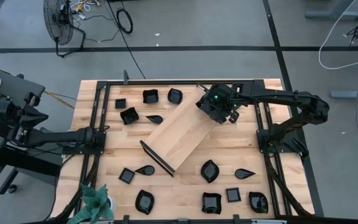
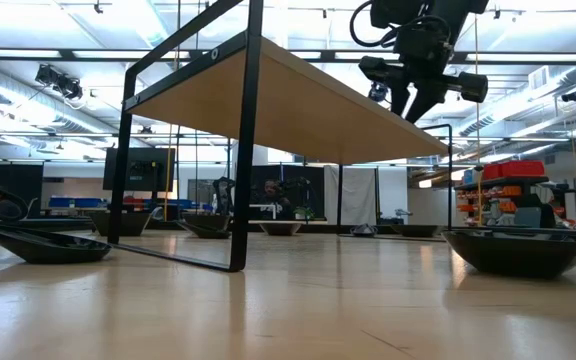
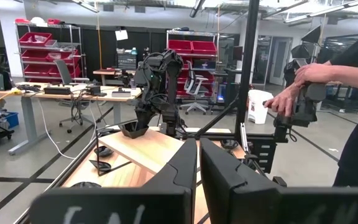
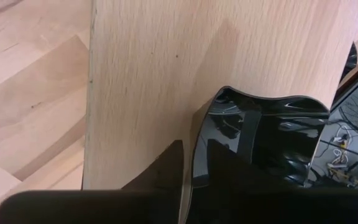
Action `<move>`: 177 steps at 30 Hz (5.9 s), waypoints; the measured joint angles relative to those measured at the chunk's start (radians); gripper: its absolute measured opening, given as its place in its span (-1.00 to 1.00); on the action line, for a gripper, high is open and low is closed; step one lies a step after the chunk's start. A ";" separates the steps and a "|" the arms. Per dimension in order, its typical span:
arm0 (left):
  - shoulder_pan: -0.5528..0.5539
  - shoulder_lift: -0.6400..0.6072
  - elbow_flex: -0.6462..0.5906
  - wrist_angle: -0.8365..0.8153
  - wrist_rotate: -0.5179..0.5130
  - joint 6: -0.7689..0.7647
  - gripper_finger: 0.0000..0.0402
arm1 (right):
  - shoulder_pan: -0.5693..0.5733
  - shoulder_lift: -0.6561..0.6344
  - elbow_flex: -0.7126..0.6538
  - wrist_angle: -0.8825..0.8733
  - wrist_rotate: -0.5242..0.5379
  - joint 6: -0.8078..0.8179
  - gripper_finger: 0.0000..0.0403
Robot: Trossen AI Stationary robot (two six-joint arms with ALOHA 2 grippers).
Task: Pick & Place Mini shaped plates
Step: Put the black leaf shaped bowl on the shelf
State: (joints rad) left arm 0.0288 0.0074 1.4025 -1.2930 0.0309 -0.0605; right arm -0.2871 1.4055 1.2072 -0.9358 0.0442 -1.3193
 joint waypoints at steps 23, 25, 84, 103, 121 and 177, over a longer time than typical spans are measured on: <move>0.000 0.000 0.000 0.000 0.000 0.000 -0.87 | 0.009 -0.097 0.000 -0.016 0.000 0.083 -0.15; 0.000 0.000 0.000 0.000 0.000 0.000 -0.87 | 0.012 -0.127 0.000 -0.020 0.000 0.110 -0.13; 0.000 0.000 0.000 0.000 0.000 0.000 -0.87 | -0.423 -0.291 0.001 -0.175 0.388 1.570 -0.11; 0.000 0.000 0.000 0.000 0.000 0.000 -0.87 | -0.506 -0.147 0.001 -0.318 0.324 1.744 -0.11; 0.000 0.000 0.000 0.000 0.000 0.000 -0.87 | -0.517 -0.144 -0.002 -0.325 0.303 1.667 -0.11; 0.000 0.000 0.000 0.000 0.000 0.000 -0.87 | -0.575 -0.144 -0.583 0.630 0.093 2.541 -0.11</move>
State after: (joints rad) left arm 0.0288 0.0074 1.4025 -1.2930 0.0310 -0.0605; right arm -0.8625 1.2613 0.6247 -0.3060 0.1373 1.2218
